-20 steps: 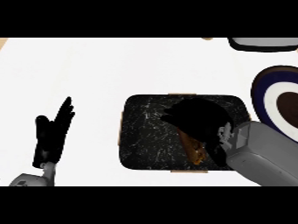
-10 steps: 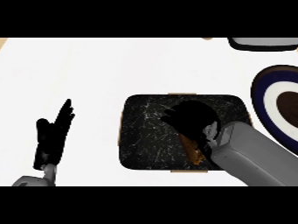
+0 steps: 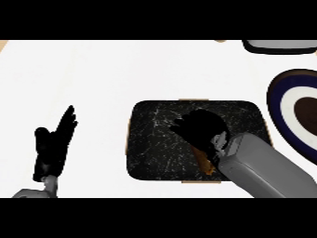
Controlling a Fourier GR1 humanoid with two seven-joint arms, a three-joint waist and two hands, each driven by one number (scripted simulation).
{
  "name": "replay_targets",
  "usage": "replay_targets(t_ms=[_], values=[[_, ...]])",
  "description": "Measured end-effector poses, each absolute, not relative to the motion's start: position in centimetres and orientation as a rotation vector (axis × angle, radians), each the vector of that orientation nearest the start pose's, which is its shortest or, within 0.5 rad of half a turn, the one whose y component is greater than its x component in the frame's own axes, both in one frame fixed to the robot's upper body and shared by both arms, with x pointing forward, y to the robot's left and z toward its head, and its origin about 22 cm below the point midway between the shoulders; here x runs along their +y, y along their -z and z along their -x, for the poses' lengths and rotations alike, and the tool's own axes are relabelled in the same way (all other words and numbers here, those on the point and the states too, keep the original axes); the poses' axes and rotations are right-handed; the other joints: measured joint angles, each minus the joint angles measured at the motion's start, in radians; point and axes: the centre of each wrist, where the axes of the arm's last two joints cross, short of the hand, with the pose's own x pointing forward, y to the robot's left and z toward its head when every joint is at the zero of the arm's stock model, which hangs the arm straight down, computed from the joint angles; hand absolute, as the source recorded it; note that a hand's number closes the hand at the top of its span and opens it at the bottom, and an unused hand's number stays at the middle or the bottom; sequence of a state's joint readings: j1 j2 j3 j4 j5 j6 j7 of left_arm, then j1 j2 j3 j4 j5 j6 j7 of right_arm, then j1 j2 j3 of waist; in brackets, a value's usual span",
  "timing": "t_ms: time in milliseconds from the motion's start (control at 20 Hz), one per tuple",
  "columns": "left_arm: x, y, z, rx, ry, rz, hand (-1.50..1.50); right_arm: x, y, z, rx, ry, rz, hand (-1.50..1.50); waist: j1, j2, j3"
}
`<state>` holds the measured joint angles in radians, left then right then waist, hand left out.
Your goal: Pick the sweet potato from the tray and place it in the plate
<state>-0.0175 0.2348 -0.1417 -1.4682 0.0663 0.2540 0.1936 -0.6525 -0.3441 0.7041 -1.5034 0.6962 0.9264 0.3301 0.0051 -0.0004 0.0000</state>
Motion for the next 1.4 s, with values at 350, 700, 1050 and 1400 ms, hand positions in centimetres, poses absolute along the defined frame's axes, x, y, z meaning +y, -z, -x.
replay_targets(t_ms=[350, 700, 1050, 1400], values=[[24.7, 1.0, -24.8, -1.297, 0.035, -0.241, 0.0, -9.6, -9.5, -30.2, -0.823, -2.158, 0.45, -1.5, -0.001, 0.0, 0.0], [25.2, 1.1, -25.2, -1.292, 0.035, -0.245, 0.0, -9.9, -8.0, -30.4, -0.844, -2.198, 0.473, 1.5, 0.0, -0.004, -0.001], [25.1, 1.2, -24.4, -1.293, 0.033, -0.244, 0.0, -10.6, -7.8, -30.9, -0.964, -2.236, 0.489, 1.5, 0.003, -0.006, -0.001], [25.7, 1.0, -24.4, -1.277, 0.002, -0.26, 0.0, -16.7, -6.6, -32.5, -1.123, -1.656, 0.752, 1.5, -0.04, -0.001, 0.003]])
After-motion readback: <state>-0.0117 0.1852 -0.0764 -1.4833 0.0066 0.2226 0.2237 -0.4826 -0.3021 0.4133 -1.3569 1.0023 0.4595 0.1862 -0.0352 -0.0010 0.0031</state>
